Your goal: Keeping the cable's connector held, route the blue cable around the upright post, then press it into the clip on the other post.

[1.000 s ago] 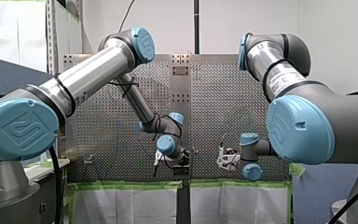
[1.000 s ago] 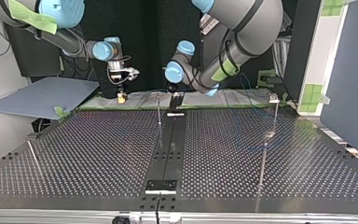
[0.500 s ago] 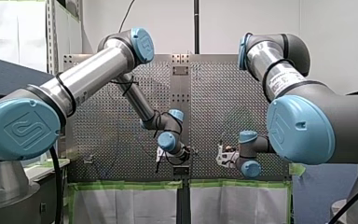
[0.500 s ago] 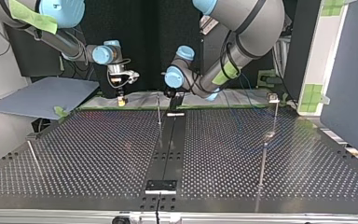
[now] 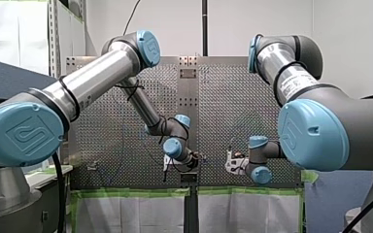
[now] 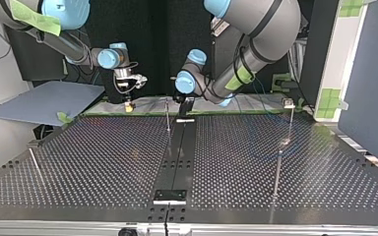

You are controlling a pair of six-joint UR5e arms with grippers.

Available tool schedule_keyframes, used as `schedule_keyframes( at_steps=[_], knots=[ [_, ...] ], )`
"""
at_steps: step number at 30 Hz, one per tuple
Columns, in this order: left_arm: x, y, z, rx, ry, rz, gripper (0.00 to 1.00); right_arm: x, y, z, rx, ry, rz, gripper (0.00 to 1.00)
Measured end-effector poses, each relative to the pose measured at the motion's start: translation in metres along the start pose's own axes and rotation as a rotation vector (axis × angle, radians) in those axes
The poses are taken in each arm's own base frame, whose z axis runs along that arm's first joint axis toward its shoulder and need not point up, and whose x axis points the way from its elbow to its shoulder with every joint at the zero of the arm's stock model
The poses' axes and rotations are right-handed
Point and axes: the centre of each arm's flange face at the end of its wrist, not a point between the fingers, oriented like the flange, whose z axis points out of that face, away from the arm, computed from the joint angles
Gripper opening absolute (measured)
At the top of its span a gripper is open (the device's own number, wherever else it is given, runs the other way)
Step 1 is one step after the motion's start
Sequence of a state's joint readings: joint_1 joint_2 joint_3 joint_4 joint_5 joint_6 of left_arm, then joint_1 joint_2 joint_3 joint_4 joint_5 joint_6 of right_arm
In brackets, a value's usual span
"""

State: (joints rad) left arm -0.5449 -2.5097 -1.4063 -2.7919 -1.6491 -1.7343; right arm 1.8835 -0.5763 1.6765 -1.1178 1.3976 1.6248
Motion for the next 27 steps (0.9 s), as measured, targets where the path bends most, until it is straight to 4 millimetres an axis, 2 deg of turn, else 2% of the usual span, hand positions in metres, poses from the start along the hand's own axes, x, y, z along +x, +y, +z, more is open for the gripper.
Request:
schedule_keyframes(
  at_steps=[11, 27],
  knots=[
    [0.004, 0.008, 0.009, 0.0, 0.001, -0.041, 0.0, -0.001, 0.0, 0.0, 0.001, -0.002, 0.002, 0.0],
    [-0.003, 0.005, 0.016, 0.036, -0.011, -0.066, 0.0, 0.0, 0.006, 0.001, 0.012, 0.008, 0.02, 0.0]
  ],
)
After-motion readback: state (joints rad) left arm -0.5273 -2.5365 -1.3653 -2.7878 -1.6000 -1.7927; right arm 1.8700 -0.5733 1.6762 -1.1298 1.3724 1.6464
